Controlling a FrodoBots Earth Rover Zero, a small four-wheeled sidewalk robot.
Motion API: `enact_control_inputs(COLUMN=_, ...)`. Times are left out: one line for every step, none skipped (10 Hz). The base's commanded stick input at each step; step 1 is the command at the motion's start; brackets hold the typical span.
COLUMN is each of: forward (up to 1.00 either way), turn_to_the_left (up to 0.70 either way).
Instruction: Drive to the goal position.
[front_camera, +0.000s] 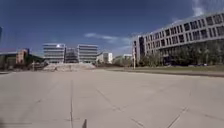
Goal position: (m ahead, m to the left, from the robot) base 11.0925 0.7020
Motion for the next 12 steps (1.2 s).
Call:
enact_control_inputs(forward=0.58, turn_to_the_left=-0.01)
enact_control_inputs(forward=0.58, turn_to_the_left=-0.01)
enact_control_inputs(forward=0.58, turn_to_the_left=-0.01)
enact_control_inputs(forward=0.58, turn_to_the_left=-0.01)
enact_control_inputs(forward=0.59, turn_to_the_left=-0.01)
enact_control_inputs(forward=0.58, turn_to_the_left=-0.01)
enact_control_inputs(forward=0.58, turn_to_the_left=-0.01)
enact_control_inputs(forward=0.58, turn_to_the_left=-0.01)
enact_control_inputs(forward=0.58, turn_to_the_left=-0.01)
enact_control_inputs(forward=0.58, turn_to_the_left=-0.01)
enact_control_inputs(forward=0.58, turn_to_the_left=-0.01)
enact_control_inputs(forward=0.58, turn_to_the_left=-0.01)
